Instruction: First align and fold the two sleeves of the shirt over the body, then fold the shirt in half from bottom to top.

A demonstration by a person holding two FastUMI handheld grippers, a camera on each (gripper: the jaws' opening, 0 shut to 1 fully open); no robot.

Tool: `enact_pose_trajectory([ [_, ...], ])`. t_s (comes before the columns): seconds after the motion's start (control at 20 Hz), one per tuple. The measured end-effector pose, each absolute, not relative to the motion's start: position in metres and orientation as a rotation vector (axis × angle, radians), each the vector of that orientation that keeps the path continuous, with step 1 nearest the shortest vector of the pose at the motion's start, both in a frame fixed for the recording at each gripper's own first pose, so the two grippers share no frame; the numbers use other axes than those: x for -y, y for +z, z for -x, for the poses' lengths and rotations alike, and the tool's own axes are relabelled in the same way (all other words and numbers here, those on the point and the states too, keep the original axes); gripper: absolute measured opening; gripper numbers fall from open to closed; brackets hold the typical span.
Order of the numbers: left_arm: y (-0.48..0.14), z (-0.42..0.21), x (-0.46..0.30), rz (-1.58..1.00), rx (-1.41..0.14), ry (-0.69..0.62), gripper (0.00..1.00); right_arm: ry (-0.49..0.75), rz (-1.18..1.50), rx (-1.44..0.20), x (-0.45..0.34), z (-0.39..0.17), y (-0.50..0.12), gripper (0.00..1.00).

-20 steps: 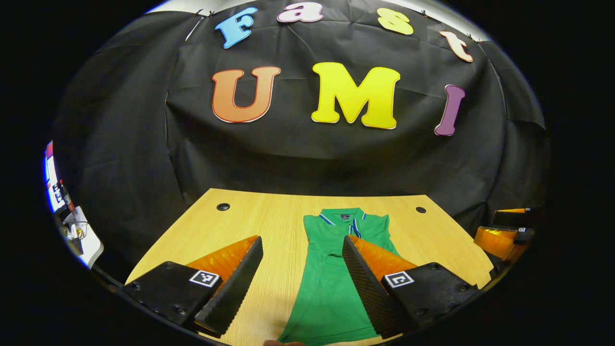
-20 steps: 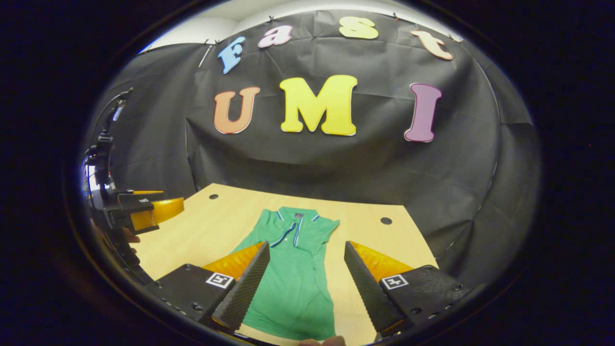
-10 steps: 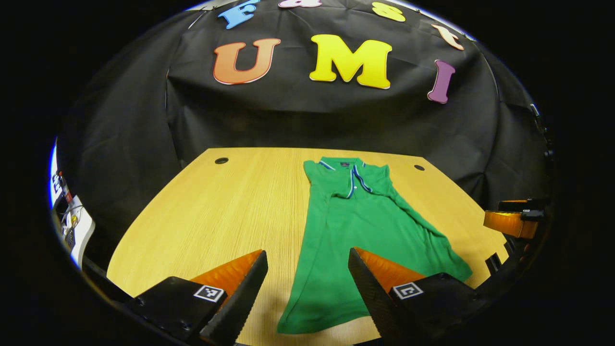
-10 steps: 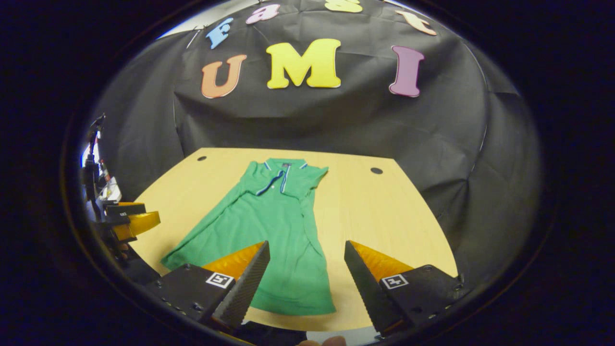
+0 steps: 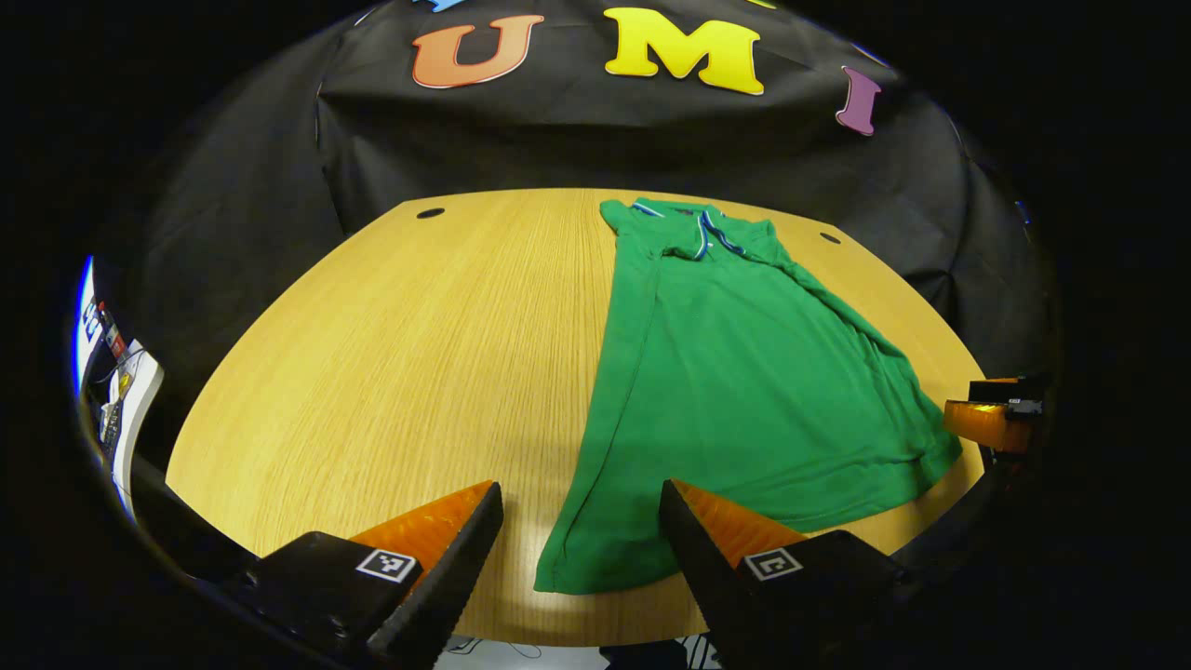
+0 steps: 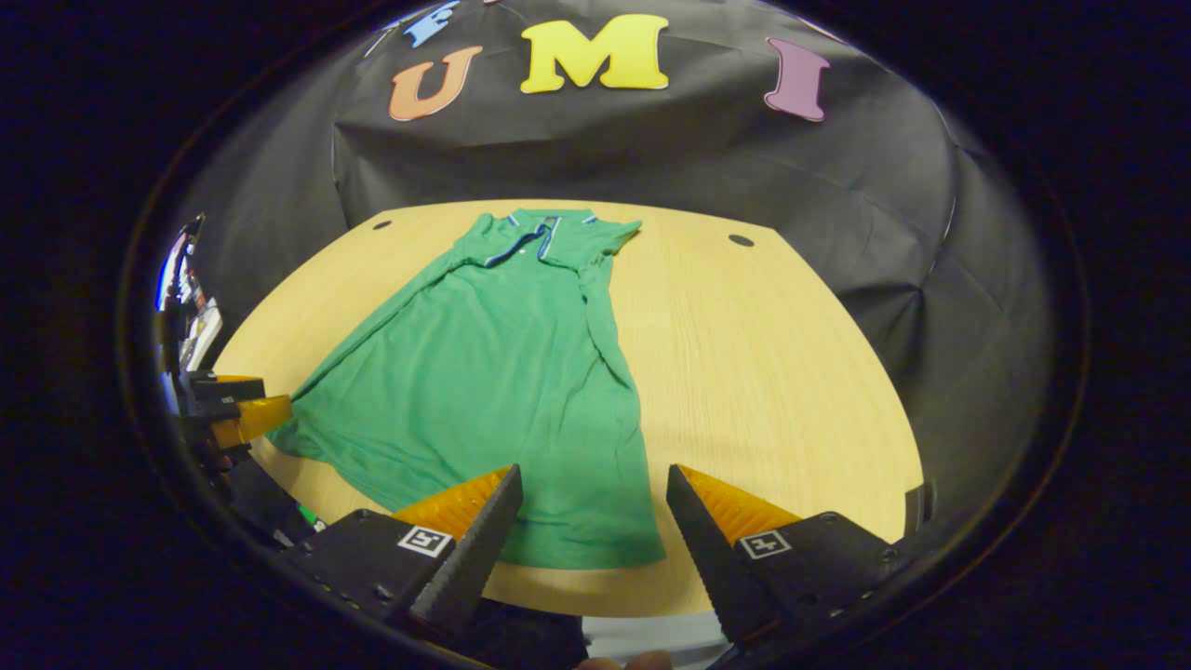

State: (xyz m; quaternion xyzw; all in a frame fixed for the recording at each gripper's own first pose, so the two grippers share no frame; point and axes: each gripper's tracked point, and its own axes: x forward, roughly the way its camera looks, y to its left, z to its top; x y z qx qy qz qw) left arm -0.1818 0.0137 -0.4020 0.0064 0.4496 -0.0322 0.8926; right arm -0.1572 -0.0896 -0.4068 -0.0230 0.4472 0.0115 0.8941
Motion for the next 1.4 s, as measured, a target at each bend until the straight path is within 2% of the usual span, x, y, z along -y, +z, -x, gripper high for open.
enact_pose_trajectory([
  [0.35, -0.413, 0.193, -0.017, -0.021, -0.989, -0.069, 1.00, 0.026, 0.038, -1.005, 0.107, 0.158, -0.439, 0.97],
  [0.55, -0.412, 0.194, -0.015, -0.014, -1.005, -0.061, 1.00, 0.058, -0.018, -1.044, 0.100, 0.162, -0.442, 0.94],
  [0.65, -0.410, 0.196, -0.010, -0.016, -1.010, -0.070, 0.81, 0.095, -0.005, -1.054, 0.093, 0.164, -0.445, 0.70],
  [0.7, -0.412, 0.195, -0.009, -0.016, -1.010, -0.078, 0.66, 0.113, 0.001, -1.051, 0.090, 0.162, -0.443, 0.57],
  [0.75, -0.410, 0.194, -0.008, -0.010, -1.009, -0.085, 0.58, 0.138, -0.003, -1.062, 0.084, 0.163, -0.443, 0.44],
  [0.8, -0.411, 0.193, -0.006, -0.001, -1.008, -0.091, 0.36, 0.154, 0.002, -1.056, 0.080, 0.160, -0.444, 0.26],
  [0.85, -0.410, 0.194, -0.006, 0.004, -1.012, -0.090, 0.24, 0.153, 0.019, -1.058, 0.080, 0.160, -0.442, 0.07],
  [0.9, -0.411, 0.192, -0.004, -0.001, -1.019, -0.094, 0.08, 0.152, 0.026, -1.057, 0.080, 0.159, -0.444, 0.03],
  [1.1, -0.406, 0.189, -0.001, 0.028, -1.030, -0.124, 0.07, 0.137, -0.040, -1.080, 0.077, 0.156, -0.438, 0.00],
  [1.4, -0.376, 0.162, 0.010, 0.035, -0.958, -0.191, 0.06, 0.137, -0.055, -1.017, 0.075, 0.134, -0.407, 0.00],
])
